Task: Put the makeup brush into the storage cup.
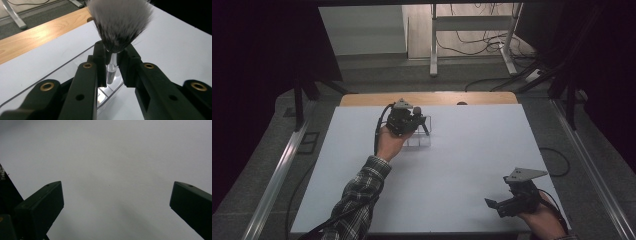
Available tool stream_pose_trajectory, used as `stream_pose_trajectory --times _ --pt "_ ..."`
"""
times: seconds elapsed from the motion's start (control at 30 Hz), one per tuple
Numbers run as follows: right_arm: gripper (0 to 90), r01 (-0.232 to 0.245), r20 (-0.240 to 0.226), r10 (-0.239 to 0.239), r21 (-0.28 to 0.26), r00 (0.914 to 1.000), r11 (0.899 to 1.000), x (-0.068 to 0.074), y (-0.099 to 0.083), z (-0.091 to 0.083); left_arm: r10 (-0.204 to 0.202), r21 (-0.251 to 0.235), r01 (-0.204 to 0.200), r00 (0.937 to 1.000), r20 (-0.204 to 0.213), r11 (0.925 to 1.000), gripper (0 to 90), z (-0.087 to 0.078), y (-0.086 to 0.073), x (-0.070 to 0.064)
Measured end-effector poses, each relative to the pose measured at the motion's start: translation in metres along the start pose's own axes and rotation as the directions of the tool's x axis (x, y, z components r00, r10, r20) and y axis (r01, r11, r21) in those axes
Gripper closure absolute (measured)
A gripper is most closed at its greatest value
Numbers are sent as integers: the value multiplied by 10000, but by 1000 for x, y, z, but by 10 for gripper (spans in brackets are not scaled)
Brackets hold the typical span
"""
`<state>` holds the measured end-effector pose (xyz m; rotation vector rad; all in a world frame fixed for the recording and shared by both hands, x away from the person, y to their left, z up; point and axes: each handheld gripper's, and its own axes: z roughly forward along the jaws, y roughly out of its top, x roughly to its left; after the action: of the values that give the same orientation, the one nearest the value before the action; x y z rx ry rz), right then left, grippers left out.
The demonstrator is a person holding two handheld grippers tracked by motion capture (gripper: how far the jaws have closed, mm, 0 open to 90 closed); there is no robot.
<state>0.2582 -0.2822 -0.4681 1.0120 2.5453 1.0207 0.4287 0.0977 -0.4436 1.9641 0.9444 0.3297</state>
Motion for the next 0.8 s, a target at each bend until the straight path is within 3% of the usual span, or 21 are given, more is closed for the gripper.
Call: stream_pose_trajectory --times 0.47,0.57,0.8 --pt "0 14 21 -14 15 10000 10000 0 0 0 138 212 -138 9999 -2 9997 743 5 -4 -1" --pt "0 13 34 -13 14 10000 10000 0 0 0 397 213 -392 9989 -236 9990 584 3 -1 -3" --pt "0 10 14 -10 24 10000 10000 0 0 0 344 178 -339 9990 -279 9993 315 -4 4 -2"
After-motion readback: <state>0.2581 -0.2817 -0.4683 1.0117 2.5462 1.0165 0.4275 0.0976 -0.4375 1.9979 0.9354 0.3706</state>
